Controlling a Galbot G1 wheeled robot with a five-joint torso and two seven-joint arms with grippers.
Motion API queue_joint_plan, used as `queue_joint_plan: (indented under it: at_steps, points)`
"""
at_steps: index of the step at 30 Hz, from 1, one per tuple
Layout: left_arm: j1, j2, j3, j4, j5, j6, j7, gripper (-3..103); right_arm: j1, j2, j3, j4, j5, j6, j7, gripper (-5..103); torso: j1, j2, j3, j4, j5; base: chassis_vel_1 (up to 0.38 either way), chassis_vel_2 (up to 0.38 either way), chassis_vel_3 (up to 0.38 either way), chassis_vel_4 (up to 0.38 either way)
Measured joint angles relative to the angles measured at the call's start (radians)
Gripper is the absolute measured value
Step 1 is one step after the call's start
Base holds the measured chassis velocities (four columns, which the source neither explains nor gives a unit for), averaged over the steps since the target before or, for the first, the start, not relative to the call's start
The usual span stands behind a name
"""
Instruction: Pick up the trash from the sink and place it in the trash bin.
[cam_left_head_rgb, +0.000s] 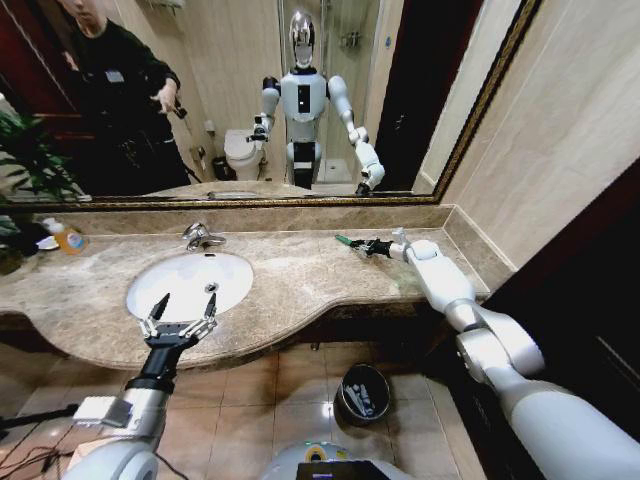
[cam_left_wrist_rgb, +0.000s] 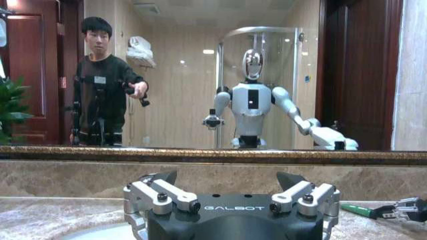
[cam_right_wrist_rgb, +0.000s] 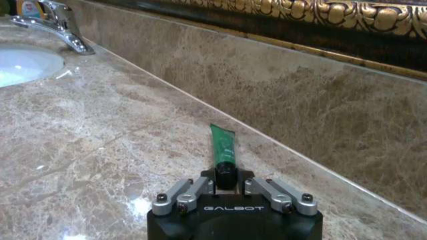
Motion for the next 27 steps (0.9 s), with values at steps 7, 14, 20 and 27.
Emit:
queue_joint_plan:
  at_steps: [7, 14, 20, 27]
  points:
    - [0.0, 0.0, 0.0, 0.0, 0.0, 0.0, 0.0, 100, -0.039, -0.026, -0.008, 0.107, 0.091, -0.019, 0.051, 19, 0.0, 0.0, 0.0, 0.0002, 0.0, 0.0, 0.0, 0.0, 0.0]
    - [0.0, 0.0, 0.0, 0.0, 0.0, 0.0, 0.0, 100, -0.154, -0.122, -0.045, 0.374, 0.247, -0.095, 0.135, 19, 0.0, 0.0, 0.0, 0.0002, 0.0002, 0.0, 0.0, 0.0, 0.0]
    - [0.0, 0.0, 0.0, 0.0, 0.0, 0.0, 0.0, 100, -0.374, -0.253, -0.013, 0.704, 0.418, -0.188, 0.259, 19, 0.0, 0.0, 0.0, 0.0002, 0.0008, 0.0, 0.0, 0.0, 0.0]
    - [0.0, 0.0, 0.0, 0.0, 0.0, 0.0, 0.0, 100, -0.701, -0.406, 0.129, 1.082, 0.536, -0.202, 0.473, 19, 0.0, 0.0, 0.0, -0.0006, 0.0002, 0.0, 0.0, 0.0, 0.0]
